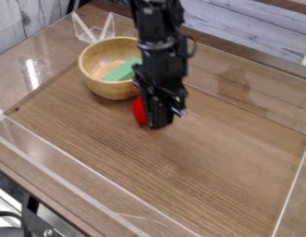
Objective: Move the red object to the right side of the table
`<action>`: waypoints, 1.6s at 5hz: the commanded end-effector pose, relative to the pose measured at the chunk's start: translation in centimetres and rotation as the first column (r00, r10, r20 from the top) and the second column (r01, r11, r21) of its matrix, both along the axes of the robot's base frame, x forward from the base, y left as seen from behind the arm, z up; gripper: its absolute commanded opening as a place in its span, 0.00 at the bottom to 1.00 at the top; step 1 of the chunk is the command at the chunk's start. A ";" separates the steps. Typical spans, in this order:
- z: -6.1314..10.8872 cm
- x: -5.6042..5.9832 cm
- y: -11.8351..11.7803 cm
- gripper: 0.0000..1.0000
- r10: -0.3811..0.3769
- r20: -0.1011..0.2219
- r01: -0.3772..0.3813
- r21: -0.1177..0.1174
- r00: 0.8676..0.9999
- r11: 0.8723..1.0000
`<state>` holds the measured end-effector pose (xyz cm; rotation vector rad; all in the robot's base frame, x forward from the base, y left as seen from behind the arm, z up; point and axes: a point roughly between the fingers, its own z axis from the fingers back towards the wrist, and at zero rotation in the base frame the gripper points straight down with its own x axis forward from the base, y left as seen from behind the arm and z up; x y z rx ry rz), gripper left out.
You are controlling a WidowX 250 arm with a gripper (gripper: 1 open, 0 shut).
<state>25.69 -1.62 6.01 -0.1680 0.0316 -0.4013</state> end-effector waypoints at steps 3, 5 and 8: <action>-1.1 1.3 -0.8 0.00 -0.102 -0.004 0.102 -0.008 0.995 0.995; -2.5 2.2 0.0 1.00 -0.079 -0.016 0.078 -0.024 0.997 0.997; -2.2 3.6 1.0 0.00 -0.103 -0.030 0.102 -0.034 0.994 0.994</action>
